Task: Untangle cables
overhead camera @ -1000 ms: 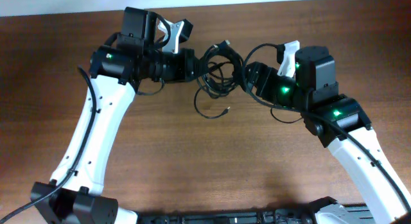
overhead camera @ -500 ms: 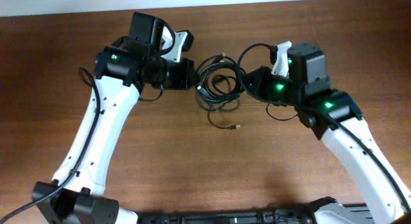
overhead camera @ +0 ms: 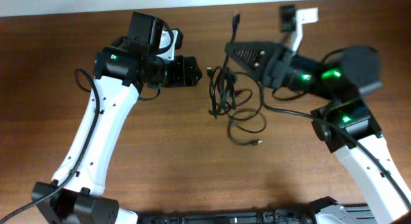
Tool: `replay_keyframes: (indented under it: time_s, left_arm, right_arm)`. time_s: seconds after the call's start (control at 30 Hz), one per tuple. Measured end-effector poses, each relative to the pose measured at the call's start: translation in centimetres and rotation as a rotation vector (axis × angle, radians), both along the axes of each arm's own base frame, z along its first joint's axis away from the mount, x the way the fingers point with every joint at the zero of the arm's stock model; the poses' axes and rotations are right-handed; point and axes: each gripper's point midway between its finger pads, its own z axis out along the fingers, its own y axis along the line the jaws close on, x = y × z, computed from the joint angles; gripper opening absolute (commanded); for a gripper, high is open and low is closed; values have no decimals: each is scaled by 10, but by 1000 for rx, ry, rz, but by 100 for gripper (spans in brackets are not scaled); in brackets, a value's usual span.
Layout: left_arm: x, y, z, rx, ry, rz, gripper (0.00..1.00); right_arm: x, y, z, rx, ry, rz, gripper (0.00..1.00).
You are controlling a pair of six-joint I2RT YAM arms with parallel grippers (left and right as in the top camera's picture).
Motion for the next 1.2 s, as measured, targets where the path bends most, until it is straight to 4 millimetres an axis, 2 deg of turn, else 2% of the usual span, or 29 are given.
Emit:
replay_keyframes:
  time_s: [0.03, 0.07, 0.1, 0.13, 0.17, 0.23, 0.27, 0.3, 0.33, 0.37, 0.4, 0.43, 0.47, 0.5, 0.57, 0.63, 0.77, 0.8, 0.83, 0.87, 0.93, 1.0, 1.13, 1.2]
  left_arm:
    - [0, 0, 0, 0, 1, -1, 97]
    - [0, 0, 0, -1, 1, 0, 98]
    - [0, 0, 0, 0, 2, 1, 98]
    - [0, 0, 0, 2, 1, 3, 100]
    - [1, 1, 0, 5, -2, 5, 99]
    - [-1, 2, -1, 12, 4, 8, 99]
    - [-2, 3, -2, 17, 13, 9, 99]
    - [-2, 4, -3, 21, 14, 11, 99]
    - [-2, 4, -3, 22, 12, 12, 99]
    - [-2, 4, -3, 23, 12, 12, 99]
    - [-3, 5, -3, 24, 15, 12, 99]
    - [-3, 5, -3, 24, 16, 12, 99]
    - [-3, 5, -3, 26, 18, 12, 99]
    - [-3, 5, -4, 27, 19, 13, 99]
    - [-3, 6, -4, 34, 16, 17, 99]
    - [-2, 7, -4, 39, 15, 20, 99]
    - [-2, 8, -5, 42, 15, 21, 99]
    - [0, 8, -9, 48, 24, 22, 89]
    - [6, 7, -21, 63, 47, 25, 64]
    - [11, 7, -36, 82, 76, 27, 50]
    - [19, 6, -78, 124, 172, 27, 48]
    - [20, 3, -99, 142, 221, 18, 46]
    - [14, -13, -127, 169, 279, -25, 41]
    - [12, -13, -132, 175, 296, -27, 38]
  right_arm:
    - [-7, 0, 3, 6, 18, 27, 4]
    - [-8, 1, -3, -5, 78, 38, 4]
    - [-2, 2, -25, -51, 207, 21, 4]
    - [7, -2, -66, -122, 396, -39, 4]
    - [23, -14, -138, -249, 653, -178, 4]
    - [31, -22, -187, -343, 802, -245, 4]
    - [41, -18, -197, -352, 808, -236, 4]
    - [49, -7, -186, -311, 737, -172, 4]
    - [51, 6, -163, -257, 621, -84, 8]
    - [46, 11, -150, -236, 560, -26, 43]
    - [41, 11, -151, -256, 544, -9, 45]
    - [41, 7, -162, -294, 587, -44, 55]
    - [37, -6, -192, -387, 691, -124, 61]
    - [37, -23, -224, -492, 776, -232, 64]
    - [36, -53, -259, -643, 848, -392, 70]
    - [37, -64, -270, -721, 830, -435, 75]
    - [38, -72, -288, -804, 834, -447, 75]
    - [37, -72, -299, -831, 863, -436, 76]
    - [37, -72, -304, -840, 879, -428, 76]
    - [37, -71, -308, -844, 891, -417, 76]
    - [35, -69, -310, -842, 904, -400, 75]
    - [31, -69, -311, -848, 916, -394, 76]
    - [23, -71, -315, -867, 947, -381, 76]
    - [23, -71, -315, -868, 948, -380, 76]
